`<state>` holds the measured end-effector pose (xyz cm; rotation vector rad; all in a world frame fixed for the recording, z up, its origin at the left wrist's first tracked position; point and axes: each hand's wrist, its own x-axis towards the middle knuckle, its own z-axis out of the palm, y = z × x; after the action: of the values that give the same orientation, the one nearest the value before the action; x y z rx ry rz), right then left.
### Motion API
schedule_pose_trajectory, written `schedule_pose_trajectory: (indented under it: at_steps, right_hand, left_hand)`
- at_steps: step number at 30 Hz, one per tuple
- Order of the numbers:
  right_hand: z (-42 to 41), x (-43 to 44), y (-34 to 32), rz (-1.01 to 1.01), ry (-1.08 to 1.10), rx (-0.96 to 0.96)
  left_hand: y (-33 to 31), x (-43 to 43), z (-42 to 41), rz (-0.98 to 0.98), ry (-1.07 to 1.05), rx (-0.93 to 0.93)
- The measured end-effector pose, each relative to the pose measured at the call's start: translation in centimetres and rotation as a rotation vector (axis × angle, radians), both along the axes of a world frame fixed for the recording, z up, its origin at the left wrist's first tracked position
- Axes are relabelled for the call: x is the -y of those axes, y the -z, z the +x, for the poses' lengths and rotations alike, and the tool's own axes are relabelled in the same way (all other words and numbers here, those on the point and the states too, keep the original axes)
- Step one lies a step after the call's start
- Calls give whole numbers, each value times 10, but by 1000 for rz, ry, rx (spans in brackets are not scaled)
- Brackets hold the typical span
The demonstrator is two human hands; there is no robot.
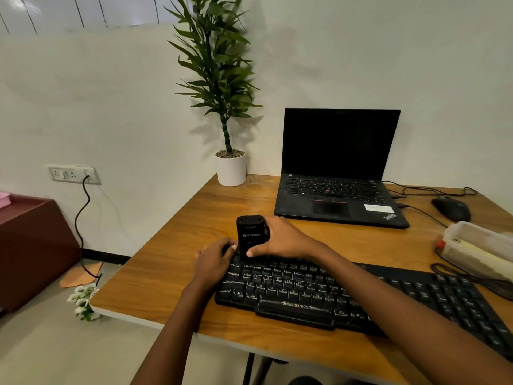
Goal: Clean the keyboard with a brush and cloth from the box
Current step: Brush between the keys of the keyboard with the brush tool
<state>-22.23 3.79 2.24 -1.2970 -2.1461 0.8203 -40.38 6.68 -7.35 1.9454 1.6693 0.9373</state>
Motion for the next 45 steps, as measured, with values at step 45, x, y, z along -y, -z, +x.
schedule_pose_trajectory:
  at_steps: [45]
  right_hand:
    - [24, 4, -2, 41, 39, 109]
  left_hand:
    - [-4, 6, 4, 45, -29, -87]
